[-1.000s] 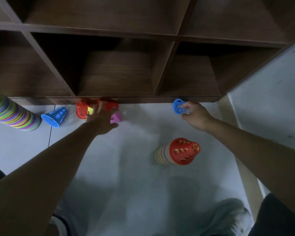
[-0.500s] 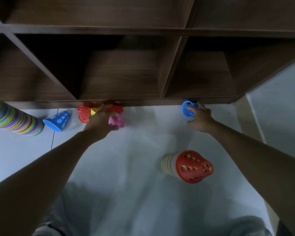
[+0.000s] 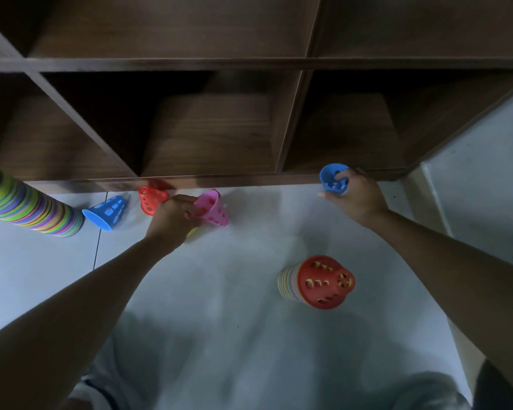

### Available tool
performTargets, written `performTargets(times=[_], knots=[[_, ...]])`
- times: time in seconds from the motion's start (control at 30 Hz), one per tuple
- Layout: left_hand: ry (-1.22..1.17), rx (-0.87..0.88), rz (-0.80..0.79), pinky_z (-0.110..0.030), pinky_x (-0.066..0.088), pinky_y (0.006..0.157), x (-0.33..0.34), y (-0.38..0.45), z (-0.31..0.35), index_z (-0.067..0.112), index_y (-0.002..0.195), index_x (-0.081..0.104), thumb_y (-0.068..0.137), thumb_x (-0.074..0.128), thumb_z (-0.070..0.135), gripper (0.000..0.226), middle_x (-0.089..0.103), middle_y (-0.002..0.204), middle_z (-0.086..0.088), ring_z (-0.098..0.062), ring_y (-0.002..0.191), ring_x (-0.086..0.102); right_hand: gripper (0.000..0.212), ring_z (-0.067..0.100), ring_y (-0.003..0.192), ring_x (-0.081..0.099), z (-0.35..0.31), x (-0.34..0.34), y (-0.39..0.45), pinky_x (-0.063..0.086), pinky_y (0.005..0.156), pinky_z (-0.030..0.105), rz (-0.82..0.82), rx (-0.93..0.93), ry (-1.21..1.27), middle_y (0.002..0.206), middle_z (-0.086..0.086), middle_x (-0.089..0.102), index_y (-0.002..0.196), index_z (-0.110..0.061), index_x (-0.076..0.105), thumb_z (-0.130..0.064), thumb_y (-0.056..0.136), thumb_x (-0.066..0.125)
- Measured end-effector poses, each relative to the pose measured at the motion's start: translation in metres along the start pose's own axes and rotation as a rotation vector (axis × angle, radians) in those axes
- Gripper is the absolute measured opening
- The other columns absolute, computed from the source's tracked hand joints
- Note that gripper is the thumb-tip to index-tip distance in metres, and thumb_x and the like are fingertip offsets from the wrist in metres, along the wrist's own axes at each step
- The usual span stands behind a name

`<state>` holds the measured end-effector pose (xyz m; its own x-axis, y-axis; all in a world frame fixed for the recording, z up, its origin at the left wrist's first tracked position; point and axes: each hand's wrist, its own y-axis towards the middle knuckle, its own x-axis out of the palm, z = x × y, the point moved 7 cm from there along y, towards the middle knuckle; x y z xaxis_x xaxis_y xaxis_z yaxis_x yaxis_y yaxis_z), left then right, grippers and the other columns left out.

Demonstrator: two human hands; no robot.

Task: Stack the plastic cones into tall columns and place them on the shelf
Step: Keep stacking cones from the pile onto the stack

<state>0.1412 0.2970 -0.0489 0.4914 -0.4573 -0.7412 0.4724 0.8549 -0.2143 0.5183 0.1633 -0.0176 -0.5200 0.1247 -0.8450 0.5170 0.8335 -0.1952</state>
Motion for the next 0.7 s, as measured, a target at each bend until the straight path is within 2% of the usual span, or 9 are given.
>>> performTargets(times=[0.1, 0.17, 0.23, 0.3, 0.4, 0.47, 0.53, 0.6, 0.7], knots=[[-0.058, -0.081, -0.001, -0.023, 0.048, 0.084, 0.002, -0.006, -0.003, 0.013, 0.11, 0.078, 0.079, 0.084, 0.011, 0.032, 0.071, 0.125, -0.003, -0.02, 0.101, 0.065, 0.048, 0.017, 0.1, 0.061, -0.018, -0.02, -0.012, 0.05, 0.078, 0.029, 0.029, -0.009, 0.105, 0.115, 0.003, 0.064, 0.116, -0.016, 0.061, -0.042, 0.081, 0.08], [-0.098, -0.12, 0.01, -0.02, 0.048, 0.082, 0.001, -0.01, -0.002, 0.013, 0.11, 0.078, 0.076, 0.086, 0.013, 0.035, 0.071, 0.125, -0.002, -0.018, 0.101, 0.065, 0.045, 0.016, 0.094, 0.063, -0.034, -0.036, -0.02, 0.052, 0.073, 0.029, 0.025, -0.035, 0.107, 0.111, 0.002, 0.063, 0.113, -0.018, 0.056, -0.038, 0.08, 0.081], [-0.149, -0.14, 0.031, -0.014, 0.045, 0.078, -0.001, -0.013, 0.004, 0.012, 0.11, 0.078, 0.074, 0.087, 0.013, 0.037, 0.071, 0.124, -0.002, -0.017, 0.101, 0.065, 0.049, 0.013, 0.085, 0.062, -0.052, -0.051, -0.031, 0.05, 0.065, 0.025, -0.013, -0.079, 0.129, 0.106, -0.001, 0.059, 0.111, -0.02, 0.046, -0.033, 0.08, 0.082], [-0.185, -0.139, 0.056, -0.01, 0.042, 0.074, -0.004, -0.015, 0.014, 0.01, 0.11, 0.078, 0.075, 0.087, 0.01, 0.036, 0.071, 0.123, -0.002, -0.016, 0.099, 0.063, 0.055, 0.013, 0.085, 0.064, -0.068, -0.065, -0.044, 0.053, 0.064, 0.027, -0.057, -0.112, 0.147, 0.103, -0.004, 0.057, 0.113, -0.023, 0.04, -0.029, 0.079, 0.083], [-0.2, -0.121, 0.08, -0.01, 0.04, 0.07, -0.009, -0.02, 0.037, 0.007, 0.109, 0.078, 0.078, 0.083, 0.008, 0.031, 0.072, 0.12, -0.004, -0.014, 0.094, 0.061, 0.066, 0.014, 0.088, 0.066, -0.085, -0.084, -0.064, 0.059, 0.072, 0.034, -0.129, -0.136, 0.137, 0.101, -0.003, 0.059, 0.122, -0.029, 0.034, -0.029, 0.077, 0.083], [-0.238, -0.111, 0.083, -0.015, 0.043, 0.069, -0.013, -0.023, 0.054, 0.006, 0.109, 0.077, 0.08, 0.082, 0.008, 0.029, 0.073, 0.109, -0.003, -0.012, 0.085, 0.061, 0.072, 0.012, 0.082, 0.064, -0.094, -0.095, -0.077, 0.054, 0.064, 0.027, -0.195, -0.133, 0.09, 0.097, -0.002, 0.06, 0.129, -0.03, 0.033, -0.031, 0.077, 0.083], [-0.312, -0.096, 0.088, -0.021, 0.05, 0.07, -0.021, -0.028, 0.073, 0.007, 0.107, 0.078, 0.079, 0.083, 0.009, 0.028, 0.073, 0.095, 0.0, -0.008, 0.078, 0.062, 0.073, 0.009, 0.08, 0.065, -0.101, -0.108, -0.089, 0.053, 0.064, 0.024, -0.272, -0.12, 0.044, 0.095, -0.004, 0.062, 0.132, -0.028, 0.037, -0.036, 0.077, 0.084], [-0.395, -0.078, 0.081, -0.026, 0.055, 0.075, -0.028, -0.031, 0.091, 0.009, 0.101, 0.079, 0.079, 0.083, 0.009, 0.023, 0.073, 0.089, 0.005, -0.01, 0.081, 0.066, 0.065, 0.009, 0.087, 0.069, -0.107, -0.122, -0.1, 0.058, 0.077, 0.03, -0.346, -0.112, 0.011, 0.099, -0.006, 0.069, 0.126, -0.024, 0.049, -0.039, 0.075, 0.086], [-0.509, -0.052, 0.074, -0.023, 0.054, 0.076, -0.037, -0.034, 0.116, 0.01, 0.092, 0.079, 0.079, 0.082, 0.007, 0.014, 0.074, 0.1, 0.005, -0.013, 0.09, 0.069, 0.045, 0.016, 0.089, 0.073, -0.115, -0.144, -0.121, 0.057, 0.083, 0.034, -0.454, -0.121, -0.016, 0.098, -0.004, 0.077, 0.113, -0.023, 0.064, -0.037, 0.076, 0.086]])
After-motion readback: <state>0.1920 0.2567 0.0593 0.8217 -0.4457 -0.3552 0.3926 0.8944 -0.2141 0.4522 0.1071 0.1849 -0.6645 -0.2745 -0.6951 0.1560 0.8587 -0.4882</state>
